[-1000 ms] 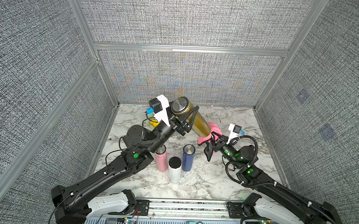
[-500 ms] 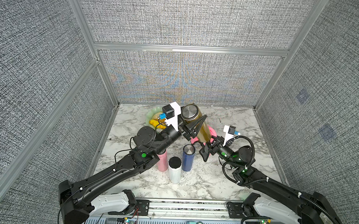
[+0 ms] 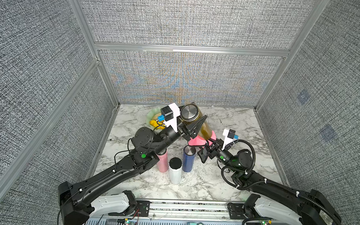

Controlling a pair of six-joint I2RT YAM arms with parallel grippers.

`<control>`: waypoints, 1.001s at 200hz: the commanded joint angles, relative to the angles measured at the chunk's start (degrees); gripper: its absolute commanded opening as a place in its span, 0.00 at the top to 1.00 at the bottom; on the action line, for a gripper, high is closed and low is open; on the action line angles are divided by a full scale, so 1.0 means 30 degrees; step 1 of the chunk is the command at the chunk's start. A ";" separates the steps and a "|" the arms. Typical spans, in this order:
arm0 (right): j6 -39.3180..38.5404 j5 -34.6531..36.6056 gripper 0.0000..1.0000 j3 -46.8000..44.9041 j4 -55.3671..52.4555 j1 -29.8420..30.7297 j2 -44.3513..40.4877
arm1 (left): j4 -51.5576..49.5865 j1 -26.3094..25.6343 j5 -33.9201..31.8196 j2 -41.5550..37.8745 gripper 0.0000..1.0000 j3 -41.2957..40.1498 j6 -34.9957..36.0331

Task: Wipe the surface of the thermos
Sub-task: Wipe the dirt from the surface of the thermos.

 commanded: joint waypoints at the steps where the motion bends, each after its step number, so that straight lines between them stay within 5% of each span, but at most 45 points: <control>1: -0.0422 0.1288 1.00 -0.0639 0.1820 -0.0019 -0.0518 | 0.0858 0.0006 0.0196 0.0267 1.00 0.0078 -0.0462; 77: -0.1905 0.0821 1.00 -0.1972 0.3580 0.1267 -0.2025 | 0.1051 0.0008 -0.0398 0.1315 1.00 0.0364 -0.0158; 105: -0.1612 0.2761 1.00 -0.1123 0.2625 0.1181 -0.1508 | 0.1362 -0.0018 0.0771 0.1699 1.00 0.0484 -0.1105; 136: -0.1524 0.2105 1.00 -0.0568 0.3400 0.1091 -0.0445 | 0.1431 0.0004 0.1950 0.2274 1.00 0.0846 -0.2175; 186: -0.1860 0.3942 1.00 -0.2662 0.2256 0.0893 -0.3439 | 0.1388 0.0008 0.1390 0.2314 1.00 0.0621 -0.1876; 200: -0.2140 0.2752 1.00 -0.2456 0.1699 0.0906 -0.3945 | 0.1559 0.0008 0.1366 0.2492 1.00 0.0652 -0.1797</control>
